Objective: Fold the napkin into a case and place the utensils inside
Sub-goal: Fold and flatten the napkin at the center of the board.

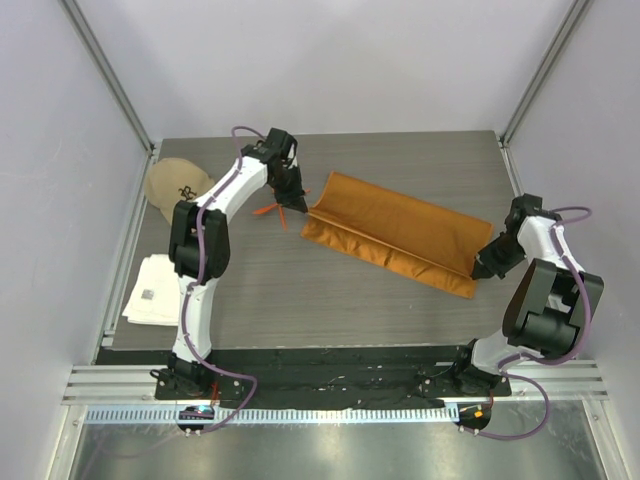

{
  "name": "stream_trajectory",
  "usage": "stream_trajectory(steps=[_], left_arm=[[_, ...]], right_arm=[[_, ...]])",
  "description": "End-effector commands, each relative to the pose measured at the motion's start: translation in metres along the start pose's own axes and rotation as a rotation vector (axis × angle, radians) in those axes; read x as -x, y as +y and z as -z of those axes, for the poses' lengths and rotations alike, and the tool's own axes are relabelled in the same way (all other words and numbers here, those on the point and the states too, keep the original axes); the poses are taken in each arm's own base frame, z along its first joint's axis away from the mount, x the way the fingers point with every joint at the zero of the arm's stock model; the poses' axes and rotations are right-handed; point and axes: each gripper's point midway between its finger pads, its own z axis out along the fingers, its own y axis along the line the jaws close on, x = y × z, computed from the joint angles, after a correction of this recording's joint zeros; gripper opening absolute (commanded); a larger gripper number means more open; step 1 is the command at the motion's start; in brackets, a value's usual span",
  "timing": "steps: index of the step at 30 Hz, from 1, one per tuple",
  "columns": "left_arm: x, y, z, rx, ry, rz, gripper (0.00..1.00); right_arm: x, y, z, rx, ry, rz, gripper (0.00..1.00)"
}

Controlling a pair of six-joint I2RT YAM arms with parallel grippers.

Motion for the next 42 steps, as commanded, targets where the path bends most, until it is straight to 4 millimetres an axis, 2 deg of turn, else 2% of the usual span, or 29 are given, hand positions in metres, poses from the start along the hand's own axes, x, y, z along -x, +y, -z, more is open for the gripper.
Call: stream_trajectory(steps=[1,8,12,18,24,33,42], left_arm=[[-0.002,0.010,0.001,0.042,0.008,-0.024,0.00],[-0.013,0.016,-0.004,0.079,0.032,-0.039,0.00],[-0.017,0.027,-0.012,0.137,0.052,-0.046,0.00],[-0.013,0.019,-0.014,0.117,0.043,-0.069,0.00],[-0.021,0.028,-0.025,0.159,0.082,-0.077,0.00],[-0.027,0.034,-0.029,0.171,0.100,-0.073,0.00],[-0.038,0.043,-0.037,0.193,0.153,-0.068,0.00]], right_arm=[[-0.003,-0.012,-0.010,-0.049,0.003,0.007,0.01],[0.001,-0.019,-0.018,-0.090,-0.002,0.018,0.01],[0.004,-0.016,-0.024,-0.086,0.003,0.019,0.01],[0.018,-0.005,-0.014,-0.063,-0.030,0.018,0.01],[0.008,-0.012,-0.025,-0.078,0.002,0.018,0.01],[-0.006,-0.021,-0.030,-0.091,0.025,0.024,0.01],[-0.005,-0.024,-0.040,-0.109,0.027,0.029,0.01]])
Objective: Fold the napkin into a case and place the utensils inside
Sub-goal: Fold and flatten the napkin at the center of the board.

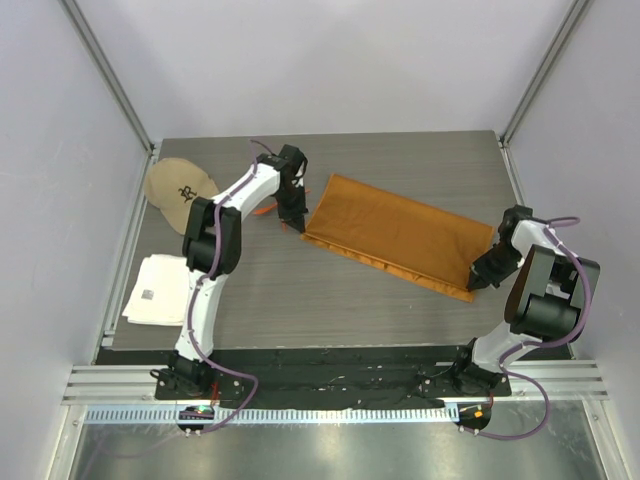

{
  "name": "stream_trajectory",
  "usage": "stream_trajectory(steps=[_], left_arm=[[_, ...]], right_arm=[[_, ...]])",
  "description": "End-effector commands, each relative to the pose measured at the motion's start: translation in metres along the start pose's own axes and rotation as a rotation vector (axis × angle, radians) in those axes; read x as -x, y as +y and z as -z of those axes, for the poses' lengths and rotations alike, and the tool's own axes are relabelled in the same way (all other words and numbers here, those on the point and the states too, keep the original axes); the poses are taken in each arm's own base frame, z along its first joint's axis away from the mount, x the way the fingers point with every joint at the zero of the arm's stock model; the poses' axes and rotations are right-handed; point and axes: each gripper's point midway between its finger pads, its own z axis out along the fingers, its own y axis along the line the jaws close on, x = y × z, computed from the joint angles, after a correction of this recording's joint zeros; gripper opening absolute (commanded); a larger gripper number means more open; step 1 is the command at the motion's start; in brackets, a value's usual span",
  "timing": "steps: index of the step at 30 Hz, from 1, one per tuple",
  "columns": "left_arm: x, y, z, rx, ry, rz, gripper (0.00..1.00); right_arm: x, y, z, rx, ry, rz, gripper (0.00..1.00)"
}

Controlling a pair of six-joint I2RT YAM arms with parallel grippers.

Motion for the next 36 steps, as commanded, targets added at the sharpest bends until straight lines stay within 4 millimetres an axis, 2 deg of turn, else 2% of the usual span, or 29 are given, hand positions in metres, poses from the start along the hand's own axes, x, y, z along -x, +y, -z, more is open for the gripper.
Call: stream_trajectory(steps=[1,10,13,20,24,31,36], left_arm=[[0.000,0.013,-0.002,0.051,0.010,-0.025,0.00],[0.003,0.012,0.000,0.056,0.016,-0.029,0.00],[0.008,0.003,0.012,0.025,-0.007,-0.024,0.00],[0.029,-0.023,0.056,-0.052,-0.095,-0.028,0.00],[0.028,-0.022,0.068,-0.048,-0.123,-0.034,0.00],[0.021,-0.017,0.079,-0.039,-0.128,-0.034,0.00],[0.016,-0.014,0.083,-0.024,-0.129,-0.036,0.00]], right_arm=[[0.010,-0.007,-0.006,-0.042,-0.040,0.019,0.01],[0.012,-0.005,-0.010,-0.040,-0.035,0.019,0.01],[0.014,-0.005,-0.001,-0.038,-0.048,0.022,0.01],[0.024,-0.008,0.040,-0.049,-0.121,0.024,0.01],[0.024,-0.008,0.060,-0.039,-0.142,0.023,0.01],[0.014,-0.009,0.075,-0.021,-0.125,0.023,0.01],[0.006,-0.014,0.070,-0.027,-0.103,0.028,0.01]])
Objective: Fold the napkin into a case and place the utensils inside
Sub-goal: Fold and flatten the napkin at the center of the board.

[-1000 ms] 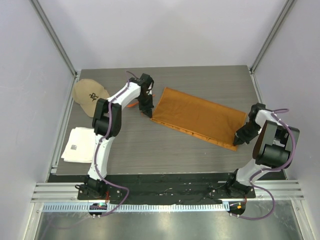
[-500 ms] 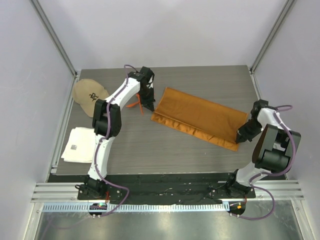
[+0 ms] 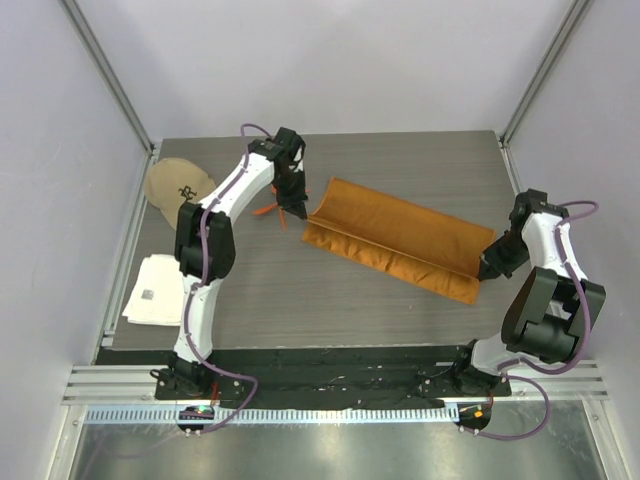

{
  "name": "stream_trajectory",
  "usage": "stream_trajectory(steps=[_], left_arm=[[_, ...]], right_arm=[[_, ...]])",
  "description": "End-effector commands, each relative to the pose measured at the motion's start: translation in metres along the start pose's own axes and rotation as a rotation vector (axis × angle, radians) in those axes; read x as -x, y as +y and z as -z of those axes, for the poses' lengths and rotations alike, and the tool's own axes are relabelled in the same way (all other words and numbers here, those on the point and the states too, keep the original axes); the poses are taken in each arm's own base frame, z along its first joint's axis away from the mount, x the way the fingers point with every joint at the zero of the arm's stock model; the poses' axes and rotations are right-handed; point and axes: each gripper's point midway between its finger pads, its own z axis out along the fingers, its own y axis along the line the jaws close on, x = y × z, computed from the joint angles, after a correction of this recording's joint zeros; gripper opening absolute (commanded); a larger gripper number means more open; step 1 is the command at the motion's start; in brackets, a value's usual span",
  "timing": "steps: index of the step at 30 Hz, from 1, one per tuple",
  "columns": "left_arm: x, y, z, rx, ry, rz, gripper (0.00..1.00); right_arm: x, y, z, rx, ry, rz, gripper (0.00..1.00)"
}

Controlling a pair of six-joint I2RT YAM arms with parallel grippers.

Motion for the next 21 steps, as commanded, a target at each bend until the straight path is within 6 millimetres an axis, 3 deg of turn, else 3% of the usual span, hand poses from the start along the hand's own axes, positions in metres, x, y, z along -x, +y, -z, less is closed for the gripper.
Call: stream_trajectory(steps=[1,7,21], left_arm=[[0.004,0.011,0.024,0.043,-0.056,-0.001,0.00],[0.003,0.020,-0.001,0.069,-0.025,-0.006,0.00],[-0.004,0.034,-0.032,0.110,0.023,-0.004,0.00]], right_arm=[[-0.001,-0.012,0.007,-0.032,-0.031,0.013,0.01],[0.001,-0.009,-0.010,-0.034,-0.016,0.011,0.01],[-0.011,-0.013,-0.047,-0.053,0.041,0.012,0.01]])
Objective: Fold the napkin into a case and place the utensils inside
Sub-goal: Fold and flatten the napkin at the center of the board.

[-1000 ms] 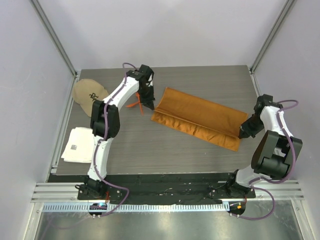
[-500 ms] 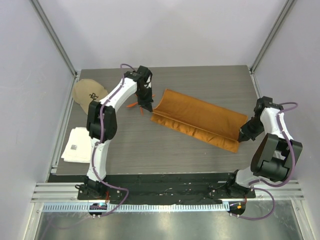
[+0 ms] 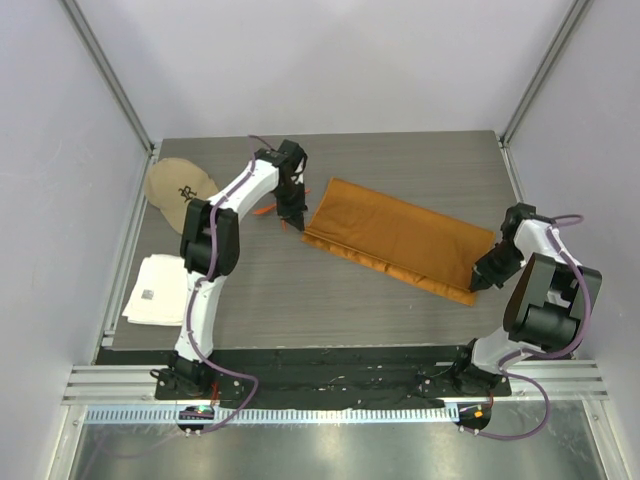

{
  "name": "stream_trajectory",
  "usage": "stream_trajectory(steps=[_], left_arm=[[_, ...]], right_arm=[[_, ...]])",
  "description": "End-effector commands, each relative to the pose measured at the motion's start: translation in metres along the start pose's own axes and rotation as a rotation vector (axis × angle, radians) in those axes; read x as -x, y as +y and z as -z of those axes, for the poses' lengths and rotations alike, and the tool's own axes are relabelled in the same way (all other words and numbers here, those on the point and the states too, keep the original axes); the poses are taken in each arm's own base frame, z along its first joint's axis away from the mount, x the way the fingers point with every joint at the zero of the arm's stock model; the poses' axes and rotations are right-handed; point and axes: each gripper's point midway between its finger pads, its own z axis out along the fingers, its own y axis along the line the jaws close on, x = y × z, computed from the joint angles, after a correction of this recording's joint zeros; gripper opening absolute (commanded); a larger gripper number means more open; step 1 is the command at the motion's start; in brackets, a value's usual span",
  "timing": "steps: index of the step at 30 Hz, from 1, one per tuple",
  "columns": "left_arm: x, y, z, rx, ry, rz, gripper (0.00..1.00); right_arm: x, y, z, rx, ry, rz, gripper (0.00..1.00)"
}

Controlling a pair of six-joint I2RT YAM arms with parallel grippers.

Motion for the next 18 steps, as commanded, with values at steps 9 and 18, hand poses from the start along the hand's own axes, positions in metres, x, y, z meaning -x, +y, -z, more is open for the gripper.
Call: stream_trajectory(steps=[9,18], left_arm=[[0.006,0.013,-0.007,0.032,-0.025,-0.010,0.00],[0.002,0.014,-0.011,0.036,-0.012,-0.012,0.00]], right_arm=[[-0.001,-0.015,-0.024,-0.062,-0.010,0.015,0.01],[-0.003,-0.018,-0.029,-0.073,0.000,0.019,0.01]])
